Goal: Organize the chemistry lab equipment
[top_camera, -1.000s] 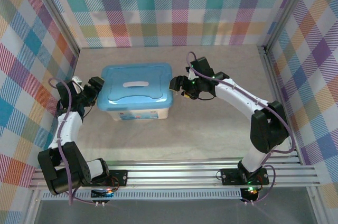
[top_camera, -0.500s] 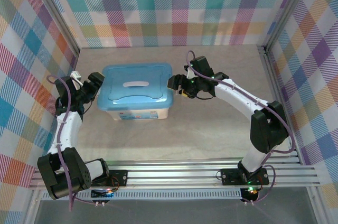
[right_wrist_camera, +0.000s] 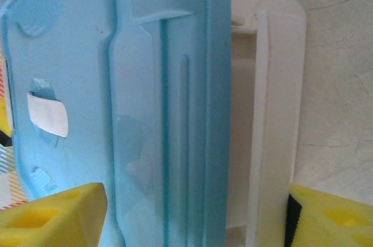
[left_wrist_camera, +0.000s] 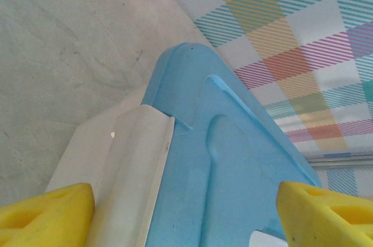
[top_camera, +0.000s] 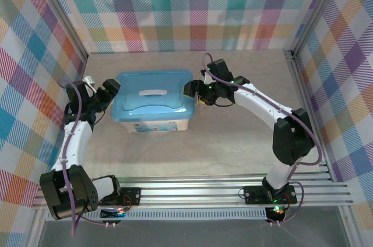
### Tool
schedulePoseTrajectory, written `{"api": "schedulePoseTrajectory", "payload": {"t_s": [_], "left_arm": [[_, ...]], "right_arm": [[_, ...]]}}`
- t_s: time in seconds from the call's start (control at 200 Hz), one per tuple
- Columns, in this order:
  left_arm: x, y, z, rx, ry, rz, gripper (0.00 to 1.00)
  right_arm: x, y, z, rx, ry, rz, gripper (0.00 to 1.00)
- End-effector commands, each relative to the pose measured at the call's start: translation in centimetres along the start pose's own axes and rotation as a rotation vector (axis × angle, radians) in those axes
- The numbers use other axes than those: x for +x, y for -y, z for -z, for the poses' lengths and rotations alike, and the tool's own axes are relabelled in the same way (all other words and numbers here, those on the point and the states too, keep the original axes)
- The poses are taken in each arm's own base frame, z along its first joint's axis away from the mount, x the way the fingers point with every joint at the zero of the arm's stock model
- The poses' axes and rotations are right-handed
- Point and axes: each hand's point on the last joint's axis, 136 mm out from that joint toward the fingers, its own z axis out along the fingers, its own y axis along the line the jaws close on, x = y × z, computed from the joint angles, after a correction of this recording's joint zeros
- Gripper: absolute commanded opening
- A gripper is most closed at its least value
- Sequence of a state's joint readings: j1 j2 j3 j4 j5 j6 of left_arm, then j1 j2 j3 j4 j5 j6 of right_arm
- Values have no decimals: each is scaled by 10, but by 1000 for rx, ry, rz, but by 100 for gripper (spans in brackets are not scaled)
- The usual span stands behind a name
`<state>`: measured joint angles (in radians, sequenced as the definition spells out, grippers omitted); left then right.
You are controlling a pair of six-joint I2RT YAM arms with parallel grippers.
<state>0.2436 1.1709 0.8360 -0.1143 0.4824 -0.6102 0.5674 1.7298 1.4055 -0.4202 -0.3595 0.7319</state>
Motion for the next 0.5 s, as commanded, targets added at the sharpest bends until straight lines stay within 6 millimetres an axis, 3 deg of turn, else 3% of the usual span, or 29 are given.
{"api": "schedulePoseTrajectory", "payload": {"t_s": [0.0,0.495], "left_arm": [[-3,17,9,14,5,-70,81],[9,13,1,-57,-46,-140,81]], "right_arm": [[0,-24,2,-21,0,90,73],[9,-34,-11,120,-25,232,65]]}}
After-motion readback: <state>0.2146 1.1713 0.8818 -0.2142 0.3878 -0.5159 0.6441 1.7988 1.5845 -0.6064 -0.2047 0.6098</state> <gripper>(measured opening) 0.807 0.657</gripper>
